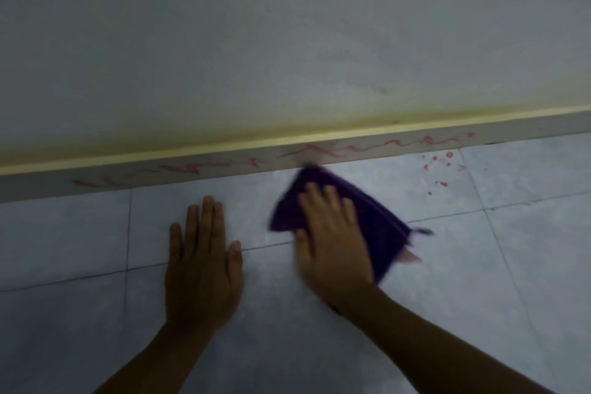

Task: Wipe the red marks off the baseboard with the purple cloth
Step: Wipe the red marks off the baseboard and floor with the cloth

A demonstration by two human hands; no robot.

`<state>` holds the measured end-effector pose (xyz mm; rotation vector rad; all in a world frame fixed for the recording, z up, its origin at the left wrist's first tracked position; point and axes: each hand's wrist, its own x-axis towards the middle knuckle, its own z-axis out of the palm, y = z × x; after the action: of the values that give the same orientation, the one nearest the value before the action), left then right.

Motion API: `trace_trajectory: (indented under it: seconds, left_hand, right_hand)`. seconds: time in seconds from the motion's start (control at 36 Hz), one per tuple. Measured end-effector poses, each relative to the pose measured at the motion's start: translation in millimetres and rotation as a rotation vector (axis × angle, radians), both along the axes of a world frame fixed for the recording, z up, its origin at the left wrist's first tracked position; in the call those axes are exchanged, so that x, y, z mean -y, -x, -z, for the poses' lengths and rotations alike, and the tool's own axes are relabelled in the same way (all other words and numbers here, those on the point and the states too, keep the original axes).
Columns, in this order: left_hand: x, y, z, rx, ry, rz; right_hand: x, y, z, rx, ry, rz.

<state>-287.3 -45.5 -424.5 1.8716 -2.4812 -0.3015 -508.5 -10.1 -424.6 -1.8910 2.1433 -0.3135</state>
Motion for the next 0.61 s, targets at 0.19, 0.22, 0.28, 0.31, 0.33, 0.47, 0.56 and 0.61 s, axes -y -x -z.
trace_trajectory:
  seconds: [0.19,0.22,0.28,0.31,0.33,0.47,0.56,0.61]
  left_hand:
    - [2.5,0.1,-3.6,0.048,-0.069,-0.003]
    - [2.3,0.5,-5.0,0.038,-0.064,0.001]
    - [1.8,7.8,-7.8,0.003,-0.05,0.054]
    - [1.5,14.8,-9.0,-0.024,-0.043,0.093]
    - [1.8,23.3,-10.5,-0.056,-0.036,0.128]
    - [7.6,79.7,-12.9,-0.158,-0.064,0.292]
    - [4.7,99.4,-6.5,-0.112,-0.093,0.326]
    - [4.3,102.3,-2.6,-0.099,-0.091,0.32]
  right_hand:
    - [43.9,-7.8,-0.3,-0.066,0.037,-0.332]
    - [38.7,5.2,-0.4,-0.05,0.039,-0.315]
    - [26.7,41.0,-1.4,-0.027,0.03,-0.208]
    - [20.8,63.7,-2.2,-0.024,0.02,-0.131]
    - [14.8,88.6,-3.5,-0.022,0.014,-0.045]
    - [-0.2,191.3,-15.5,-0.056,-0.026,0.384]
    - [8.6,186.8,-13.3,-0.074,-0.028,0.479]
    - [8.2,167.7,-9.7,-0.082,-0.017,0.459]
